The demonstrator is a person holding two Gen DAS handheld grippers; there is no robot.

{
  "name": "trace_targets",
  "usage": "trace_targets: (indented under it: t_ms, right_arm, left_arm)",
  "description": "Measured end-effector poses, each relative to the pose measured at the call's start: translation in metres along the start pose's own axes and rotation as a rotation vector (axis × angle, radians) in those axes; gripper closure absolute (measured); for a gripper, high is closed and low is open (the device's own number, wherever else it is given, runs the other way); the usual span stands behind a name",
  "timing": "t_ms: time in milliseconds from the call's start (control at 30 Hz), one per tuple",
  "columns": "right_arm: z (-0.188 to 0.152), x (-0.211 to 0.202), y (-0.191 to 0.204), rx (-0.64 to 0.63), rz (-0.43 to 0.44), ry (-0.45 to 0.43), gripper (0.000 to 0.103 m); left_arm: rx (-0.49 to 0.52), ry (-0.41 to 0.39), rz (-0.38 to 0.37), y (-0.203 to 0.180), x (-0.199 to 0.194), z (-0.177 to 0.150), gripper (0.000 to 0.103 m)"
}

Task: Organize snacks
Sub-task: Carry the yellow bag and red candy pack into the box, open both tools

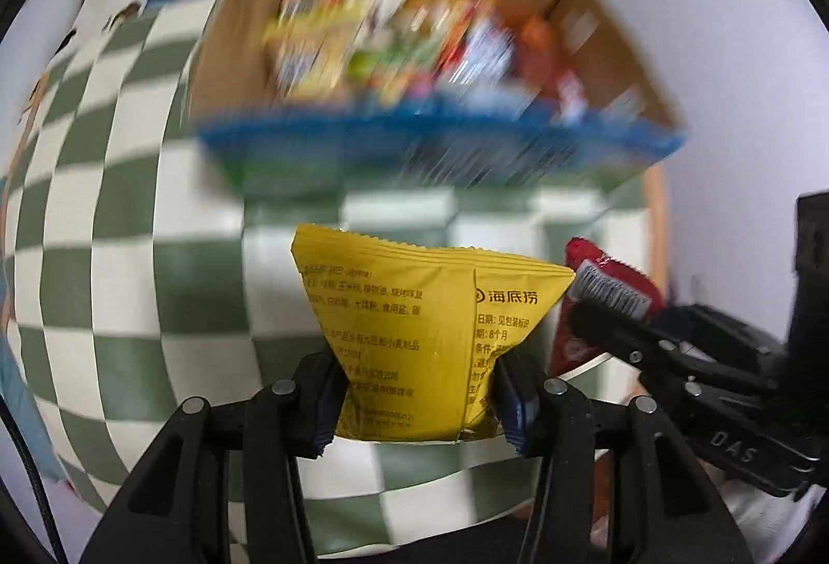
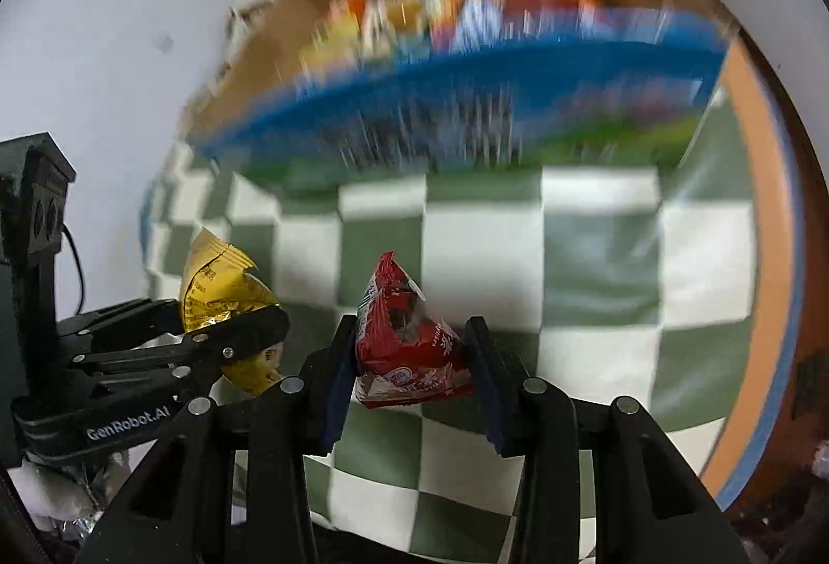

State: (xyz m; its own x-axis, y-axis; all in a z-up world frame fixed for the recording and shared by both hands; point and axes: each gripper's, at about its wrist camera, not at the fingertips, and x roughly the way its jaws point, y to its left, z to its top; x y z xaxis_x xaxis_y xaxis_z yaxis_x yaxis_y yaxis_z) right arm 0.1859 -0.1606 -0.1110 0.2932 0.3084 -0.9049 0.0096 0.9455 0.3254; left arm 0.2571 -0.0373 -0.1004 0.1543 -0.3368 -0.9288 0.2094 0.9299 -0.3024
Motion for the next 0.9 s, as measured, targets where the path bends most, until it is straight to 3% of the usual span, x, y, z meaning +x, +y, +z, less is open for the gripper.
trace_targets:
  t_ms: [200,333,533,767,800,833,900]
  right_arm:
    - [0.055,-0.065,-0.002,0.003,0.01,-0.177,0.059]
    - [0.1,-0.069,-0.012,0.004,-0.03,-0.215,0.059]
    - [0.151,-0.027,-0.033,0.021,-0.076,-0.132,0.059]
    - [0.163,0.02,-0.055,0.04,-0.098,0.021,0.056]
    - [0.163,0.025,-0.058,0.056,-0.097,0.037,0.045]
    - [0.164,0.028,-0.059,0.062,-0.097,0.05,0.03]
    - [0.161,0.031,-0.058,0.067,-0.107,0.06,0.006]
  left_arm:
    - [-0.006,-0.076,-0.051,-0.015,-0.043,0.058,0.056]
    - [-0.036,-0.061,-0.05,-0.019,-0.028,0.104,0.056]
    - [-0.07,0.049,-0.028,-0.01,0.026,0.159,0.056]
    - [-0.059,0.163,0.012,-0.016,0.077,0.185,0.054]
    - [-0.067,0.177,0.009,-0.015,0.082,0.185,0.049]
    - [-0.068,0.187,0.003,-0.014,0.085,0.186,0.031]
    - [-0.06,0.18,0.015,-0.014,0.086,0.188,0.006]
